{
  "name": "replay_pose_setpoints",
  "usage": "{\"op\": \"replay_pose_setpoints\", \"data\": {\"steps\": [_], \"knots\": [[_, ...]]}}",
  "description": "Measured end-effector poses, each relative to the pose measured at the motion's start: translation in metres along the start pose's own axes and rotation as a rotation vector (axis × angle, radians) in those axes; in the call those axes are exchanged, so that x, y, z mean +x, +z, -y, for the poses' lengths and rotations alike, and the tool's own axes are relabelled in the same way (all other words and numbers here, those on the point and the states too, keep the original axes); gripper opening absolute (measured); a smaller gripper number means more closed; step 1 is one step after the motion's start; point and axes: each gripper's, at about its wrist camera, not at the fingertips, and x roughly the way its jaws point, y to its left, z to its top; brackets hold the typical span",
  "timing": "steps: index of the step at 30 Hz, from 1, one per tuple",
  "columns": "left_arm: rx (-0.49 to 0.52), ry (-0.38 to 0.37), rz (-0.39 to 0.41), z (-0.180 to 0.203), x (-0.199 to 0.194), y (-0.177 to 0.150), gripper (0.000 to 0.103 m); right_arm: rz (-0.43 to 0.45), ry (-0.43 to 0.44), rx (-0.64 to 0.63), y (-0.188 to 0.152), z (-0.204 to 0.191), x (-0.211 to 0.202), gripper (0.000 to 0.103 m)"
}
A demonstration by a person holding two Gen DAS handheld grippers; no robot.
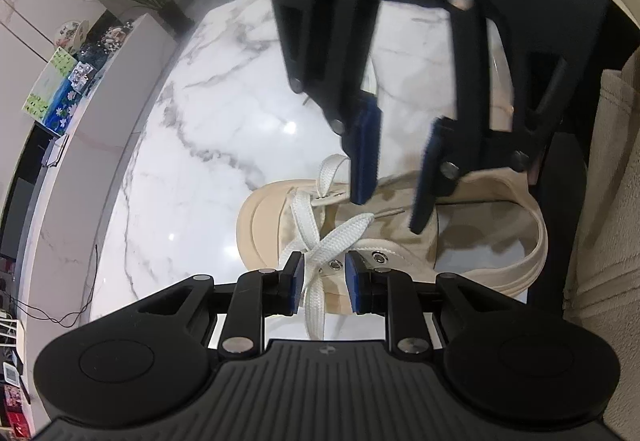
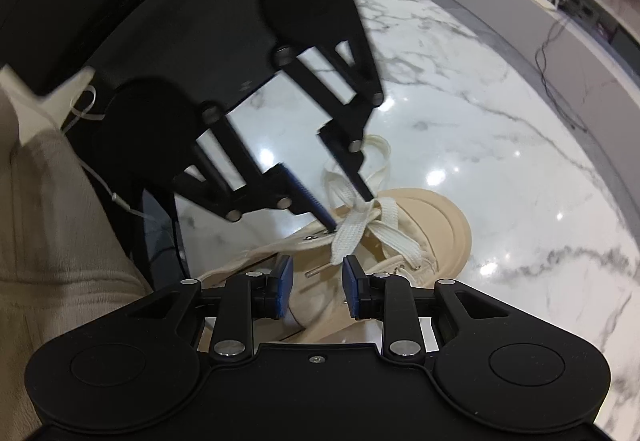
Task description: Lace up shoes with both hands
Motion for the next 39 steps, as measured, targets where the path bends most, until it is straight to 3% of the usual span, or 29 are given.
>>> {"op": "replay_pose_setpoints", "data": {"steps": [2, 3, 4, 19, 22, 28, 35, 39], "knots": [[-0.006, 0.000, 0.007, -0.001, -0.001, 0.000, 0.021, -0.001, -0.009, -0.005, 0.001, -0.002, 0.001, 0.021], [-0.006, 0.000, 0.010, -0.001, -0.002, 0.001, 0.021, -0.005, -0.019, -0.005, 0.001, -0.002, 0.002, 0.004], [-0.007, -0.001, 0.015, -0.001, -0.002, 0.001, 0.021, -0.010, -0.026, -0.007, 0.001, -0.002, 0.003, 0.001], [0.036, -0.043, 0.083, 0.000, 0.001, 0.015, 0.021, 0.050, -0.046, 0.047, 0.004, 0.017, -0.019, 0.001], [0.000, -0.035, 0.086, -0.003, 0.006, 0.018, 0.021, 0.065, -0.040, 0.064, 0.004, 0.020, -0.024, 0.001], [-0.078, -0.046, 0.101, -0.006, 0.008, 0.017, 0.003, 0.072, -0.042, 0.081, 0.001, 0.023, -0.027, 0.001], [-0.149, -0.039, 0.088, -0.010, -0.002, 0.011, 0.002, 0.069, -0.029, 0.106, -0.001, 0.033, -0.022, 0.002], [-0.188, -0.015, 0.041, -0.017, -0.004, 0.005, 0.002, 0.056, -0.033, 0.129, -0.005, 0.035, -0.017, 0.004]]}}
